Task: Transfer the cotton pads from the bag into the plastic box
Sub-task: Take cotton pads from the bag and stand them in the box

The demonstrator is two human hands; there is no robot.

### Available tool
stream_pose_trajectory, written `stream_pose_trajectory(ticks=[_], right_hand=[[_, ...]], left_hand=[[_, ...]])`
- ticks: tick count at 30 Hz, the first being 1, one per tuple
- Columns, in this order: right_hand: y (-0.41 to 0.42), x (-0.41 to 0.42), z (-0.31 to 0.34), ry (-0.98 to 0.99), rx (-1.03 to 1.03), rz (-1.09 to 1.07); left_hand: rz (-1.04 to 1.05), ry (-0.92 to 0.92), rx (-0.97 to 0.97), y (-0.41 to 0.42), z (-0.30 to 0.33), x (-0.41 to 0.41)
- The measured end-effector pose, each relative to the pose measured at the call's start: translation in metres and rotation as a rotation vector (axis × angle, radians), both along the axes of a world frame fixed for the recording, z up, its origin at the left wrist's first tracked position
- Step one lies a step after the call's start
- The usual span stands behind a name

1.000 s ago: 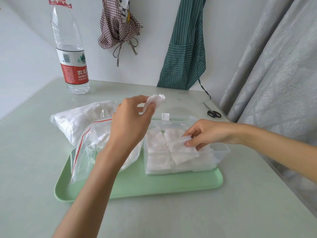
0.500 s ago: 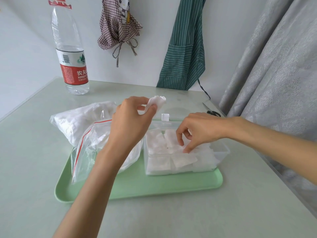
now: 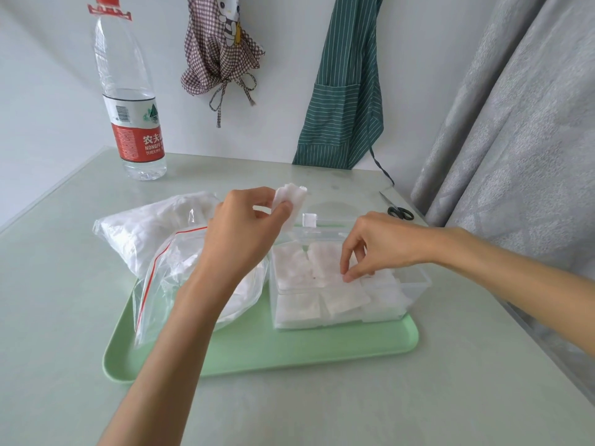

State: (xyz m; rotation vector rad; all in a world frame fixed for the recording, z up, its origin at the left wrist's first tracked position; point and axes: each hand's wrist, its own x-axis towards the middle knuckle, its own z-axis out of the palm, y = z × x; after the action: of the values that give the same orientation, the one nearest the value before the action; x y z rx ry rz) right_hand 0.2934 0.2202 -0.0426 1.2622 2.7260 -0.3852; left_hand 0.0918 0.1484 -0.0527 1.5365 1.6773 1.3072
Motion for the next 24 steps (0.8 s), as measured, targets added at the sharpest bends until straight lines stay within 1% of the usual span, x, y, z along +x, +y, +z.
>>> stream_pose_trajectory(ticks=[3,5,6,7,8,9,10,11,12,13,15,16,18,20,21,22,24], right_hand=[[-0.001,0.002,-0.009,-0.037,-0.062,-0.006],[-0.001,0.005,-0.006,-0.02,-0.094,-0.018],[0.0,0.007,-0.001,0.039,-0.108,-0.058],[0.001,0.009,0.006,0.149,-0.123,-0.128],[0.001,0.012,0.014,0.299,-0.153,-0.223],[0.0,0.014,0.021,0.464,-0.222,-0.32],[-0.001,0.015,0.027,0.61,-0.341,-0.399],[-0.004,0.015,0.031,0.716,-0.493,-0.448],[-0.007,0.014,0.032,0.776,-0.634,-0.473],[-0.011,0.013,0.031,0.799,-0.731,-0.475],[-0.017,0.01,0.025,0.806,-0.811,-0.452],[-0.018,0.01,0.023,0.811,-0.797,-0.46],[-0.019,0.012,0.02,0.841,-0.695,-0.516],[-0.016,0.02,0.019,0.886,-0.588,-0.574],[-0.014,0.027,0.019,0.888,-0.545,-0.583],[-0.012,0.033,0.02,0.855,-0.508,-0.577],[-0.009,0.044,0.02,0.694,-0.458,-0.535]], left_hand=[[-0.022,-0.02,0.01,0.002,-0.002,0.0],[-0.042,-0.041,0.002,0.004,-0.003,-0.001],[-0.063,-0.065,-0.003,0.004,-0.004,0.0],[-0.092,-0.106,-0.011,0.004,-0.004,0.0],[-0.128,-0.163,-0.022,0.004,-0.002,0.001],[-0.163,-0.224,-0.04,0.003,0.0,0.002],[-0.193,-0.28,-0.057,0.002,0.002,0.005],[-0.217,-0.322,-0.071,0.001,0.003,0.008],[-0.239,-0.348,-0.082,0.0,0.003,0.011],[-0.262,-0.358,-0.091,-0.001,0.003,0.015],[-0.297,-0.344,-0.108,-0.001,0.0,0.024],[-0.302,-0.32,-0.113,-0.001,-0.001,0.028],[-0.296,-0.248,-0.116,0.002,-0.004,0.032],[-0.283,-0.113,-0.106,0.007,-0.006,0.03],[-0.294,0.027,-0.096,0.011,-0.007,0.029],[-0.333,0.206,-0.096,0.015,-0.007,0.028],[-0.456,0.56,-0.127,0.021,-0.007,0.033]])
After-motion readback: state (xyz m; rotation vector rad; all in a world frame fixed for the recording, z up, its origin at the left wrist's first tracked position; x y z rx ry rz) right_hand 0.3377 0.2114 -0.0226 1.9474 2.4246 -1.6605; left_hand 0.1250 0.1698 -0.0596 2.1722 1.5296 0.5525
